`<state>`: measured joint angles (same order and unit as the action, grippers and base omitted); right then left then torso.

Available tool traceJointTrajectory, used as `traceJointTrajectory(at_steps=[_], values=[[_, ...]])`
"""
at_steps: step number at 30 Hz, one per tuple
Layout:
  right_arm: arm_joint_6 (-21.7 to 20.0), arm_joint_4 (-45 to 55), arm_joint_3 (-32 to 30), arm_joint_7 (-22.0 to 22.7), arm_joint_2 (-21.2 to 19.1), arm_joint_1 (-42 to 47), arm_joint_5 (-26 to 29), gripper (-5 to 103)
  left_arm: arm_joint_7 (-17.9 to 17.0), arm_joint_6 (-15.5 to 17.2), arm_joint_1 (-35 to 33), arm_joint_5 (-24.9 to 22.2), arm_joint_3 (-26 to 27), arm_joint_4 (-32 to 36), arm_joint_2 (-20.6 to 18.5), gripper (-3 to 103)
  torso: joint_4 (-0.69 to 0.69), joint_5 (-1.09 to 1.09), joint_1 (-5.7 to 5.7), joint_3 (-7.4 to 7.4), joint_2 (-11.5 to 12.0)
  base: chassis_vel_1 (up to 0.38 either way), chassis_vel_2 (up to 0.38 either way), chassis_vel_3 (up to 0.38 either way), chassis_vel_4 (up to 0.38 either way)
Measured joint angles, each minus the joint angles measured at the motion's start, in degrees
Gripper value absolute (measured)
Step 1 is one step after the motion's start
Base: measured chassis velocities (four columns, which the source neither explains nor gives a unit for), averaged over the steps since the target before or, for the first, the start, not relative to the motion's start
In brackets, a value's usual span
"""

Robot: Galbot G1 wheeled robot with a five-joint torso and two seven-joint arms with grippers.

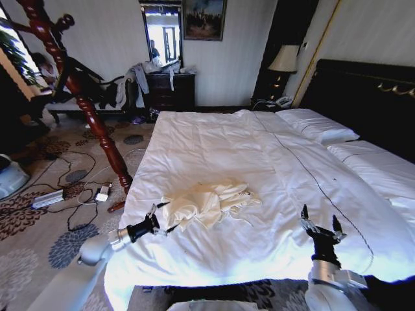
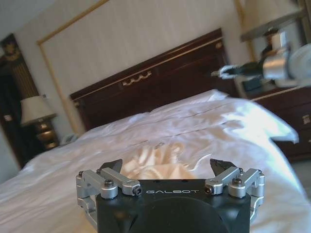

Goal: Pick up the clothes from the bed and hang them on the clothes hanger.

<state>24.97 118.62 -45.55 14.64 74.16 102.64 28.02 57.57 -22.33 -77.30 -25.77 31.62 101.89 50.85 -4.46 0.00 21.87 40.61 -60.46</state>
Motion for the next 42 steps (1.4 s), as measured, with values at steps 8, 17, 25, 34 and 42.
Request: traceJointTrajectory(at_steps=[8, 17, 25, 34, 42], values=[[-0.1, -0.6, 0.4, 0.0, 0.2, -0.5, -0.2, 100, -22.1, 2.5, 1.2, 0.9, -2.8, -0.8, -0.9, 100, -0.02, 0.0, 0.01, 0.0, 0.0, 0.0, 0.0, 0.0, 0.0], [0.0, -1.0, 0.2, 0.0, 0.1, -0.5, -0.1, 100, -39.7, 1.9, -5.5, 22.7, -6.3, 2.6, 0.8, 100, 0.0, -0.01, 0.0, 0.0, 0.0, 0.0, 0.0, 0.0, 0.0], [0.2, -1.4, 0.7, 0.0, 0.1, -0.7, -0.2, 100, -31.1, 0.8, -8.6, 22.1, -4.7, 3.7, 2.7, 100, 0.0, 0.0, 0.0, 0.0, 0.0, 0.0, 0.0, 0.0, 0.0], [0.3, -1.1, 0.5, 0.0, -0.2, -0.2, -0.2, 100, -36.9, 3.5, -6.7, 22.2, -5.9, 1.2, 5.7, 96, -0.01, -0.01, 0.01, 0.0, 0.0, 0.0, 0.0, 0.0, 0.0], [0.3, -0.5, 0.5, 0.0, -0.1, -0.1, -0.2, 100, -36.8, 4.9, -5.7, 19.4, -6.5, 1.2, 5.9, 70, -0.01, 0.0, 0.0, 0.0, 0.0, 0.0, 0.0, 0.0, 0.0]])
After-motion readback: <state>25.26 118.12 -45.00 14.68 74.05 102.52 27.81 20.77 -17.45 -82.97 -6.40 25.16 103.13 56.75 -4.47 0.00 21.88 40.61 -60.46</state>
